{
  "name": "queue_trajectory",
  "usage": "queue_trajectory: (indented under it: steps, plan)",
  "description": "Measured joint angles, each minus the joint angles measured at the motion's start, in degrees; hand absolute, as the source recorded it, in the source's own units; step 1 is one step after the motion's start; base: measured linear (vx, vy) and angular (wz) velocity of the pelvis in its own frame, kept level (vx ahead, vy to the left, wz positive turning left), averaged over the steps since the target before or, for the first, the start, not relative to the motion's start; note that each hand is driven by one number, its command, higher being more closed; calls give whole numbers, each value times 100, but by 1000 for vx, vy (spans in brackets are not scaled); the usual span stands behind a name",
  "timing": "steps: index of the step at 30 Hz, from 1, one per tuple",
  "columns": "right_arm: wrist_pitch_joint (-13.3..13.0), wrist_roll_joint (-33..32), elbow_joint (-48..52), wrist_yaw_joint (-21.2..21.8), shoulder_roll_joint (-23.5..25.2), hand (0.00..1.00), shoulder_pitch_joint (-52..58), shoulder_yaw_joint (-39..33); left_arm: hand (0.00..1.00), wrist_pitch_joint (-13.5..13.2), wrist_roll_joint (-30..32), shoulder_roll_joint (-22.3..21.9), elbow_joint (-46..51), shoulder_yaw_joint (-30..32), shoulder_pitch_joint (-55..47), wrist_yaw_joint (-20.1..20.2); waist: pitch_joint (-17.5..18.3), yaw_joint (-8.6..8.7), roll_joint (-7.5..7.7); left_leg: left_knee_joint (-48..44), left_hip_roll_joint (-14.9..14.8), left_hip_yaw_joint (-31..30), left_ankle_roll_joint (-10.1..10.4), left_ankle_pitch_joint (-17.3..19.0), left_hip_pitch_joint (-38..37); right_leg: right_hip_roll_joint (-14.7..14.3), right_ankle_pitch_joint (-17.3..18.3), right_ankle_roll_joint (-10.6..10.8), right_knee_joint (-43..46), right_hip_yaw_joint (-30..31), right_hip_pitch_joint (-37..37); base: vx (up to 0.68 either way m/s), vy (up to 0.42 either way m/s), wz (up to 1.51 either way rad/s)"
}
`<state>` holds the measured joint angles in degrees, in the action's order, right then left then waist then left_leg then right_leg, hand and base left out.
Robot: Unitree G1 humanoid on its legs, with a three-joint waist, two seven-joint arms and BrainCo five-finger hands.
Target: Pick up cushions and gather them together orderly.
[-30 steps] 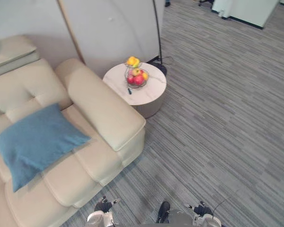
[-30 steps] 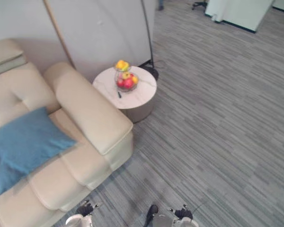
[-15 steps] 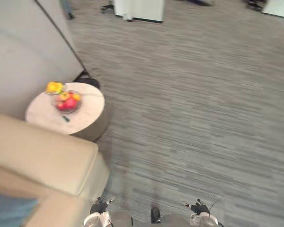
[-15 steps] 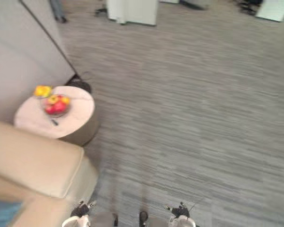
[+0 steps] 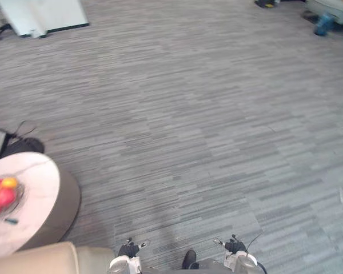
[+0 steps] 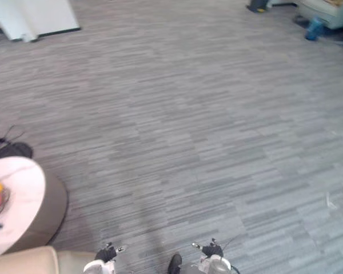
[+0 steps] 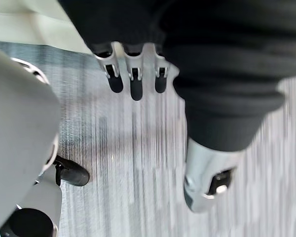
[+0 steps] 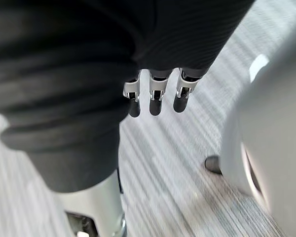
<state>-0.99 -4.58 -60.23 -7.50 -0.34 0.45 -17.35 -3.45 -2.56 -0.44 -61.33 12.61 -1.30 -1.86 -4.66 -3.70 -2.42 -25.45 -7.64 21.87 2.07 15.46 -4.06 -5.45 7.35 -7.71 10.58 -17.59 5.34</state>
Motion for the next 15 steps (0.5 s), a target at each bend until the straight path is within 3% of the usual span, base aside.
queue_trajectory:
  steps: [1,2,3,4,6,7,8,9,11,12,13,15]
  plan:
    - [-5,-11,94,-33,-22,0,90,-47,0,8,16,-29,59,111,15,1,-50,86,-29,-1272,-226,-170,-58,-100,428,-105,17,-21,-134,61,-233,147,31,-46]
    - [-20,-52,96,-54,-41,0,111,-35,0,4,13,-34,214,225,1,-7,-149,-18,12,-2646,-433,-490,-622,-115,1043,-211,221,-213,-161,399,-430,114,34,-60]
    - [-7,-58,93,-61,-43,0,88,-35,0,1,13,-38,242,222,2,-11,-188,-53,-39,-2938,-453,-659,-701,6,1206,-266,304,-270,-135,529,-464,71,82,-105]
    - [0,-110,95,-90,-30,0,54,-11,0,7,12,-31,324,195,-17,-9,-247,-126,-82,-3333,-366,-1052,-561,245,1603,-318,451,-363,35,771,-518,42,84,-99]
    - [15,-226,106,-134,4,0,25,72,0,-15,-58,3,532,171,-105,-8,-310,-250,16,-2735,-17,-1512,-301,404,2166,-318,549,-309,127,1420,-673,103,108,-125]
    - [18,-227,106,-137,6,0,26,72,0,-15,-66,-2,558,177,-106,-8,-306,-252,21,-2661,5,-1532,-298,406,2189,-318,551,-305,130,1469,-675,139,106,-134]
    - [25,-233,107,-155,40,0,-4,66,0,-36,-131,-75,698,224,-167,-14,-302,-333,26,-1948,218,-1799,-237,375,2353,-305,574,-267,138,1843,-692,222,179,-154]
    - [26,-236,106,-157,58,0,-47,65,0,-100,-152,-108,745,220,-177,-11,-302,-416,26,-1018,371,-2165,-61,238,2418,-266,616,-195,139,2178,-681,222,179,-171]
    - [31,-237,106,-162,141,0,-28,68,0,-107,-156,-108,720,225,-175,-10,-298,-413,20,-243,466,-2550,-13,-16,2396,-252,695,-83,155,2515,-728,337,235,-141]
    - [38,-236,149,-177,199,0,10,61,0,-105,-150,-85,710,232,-221,-9,-212,-416,27,-126,538,-2533,6,-555,2280,-180,927,65,326,2854,-736,496,315,-124]
    - [41,-233,163,-179,204,0,24,61,0,-103,-149,-62,709,242,-228,-6,-186,-416,70,-162,546,-2424,-57,-508,2259,-139,987,128,390,2928,-728,567,308,-124]
    - [51,-219,325,-157,365,0,236,68,0,-96,-129,-30,700,435,-243,-15,-13,-526,340,-259,528,-1666,-199,-115,2051,195,1225,498,1183,2899,-479,479,212,-119]
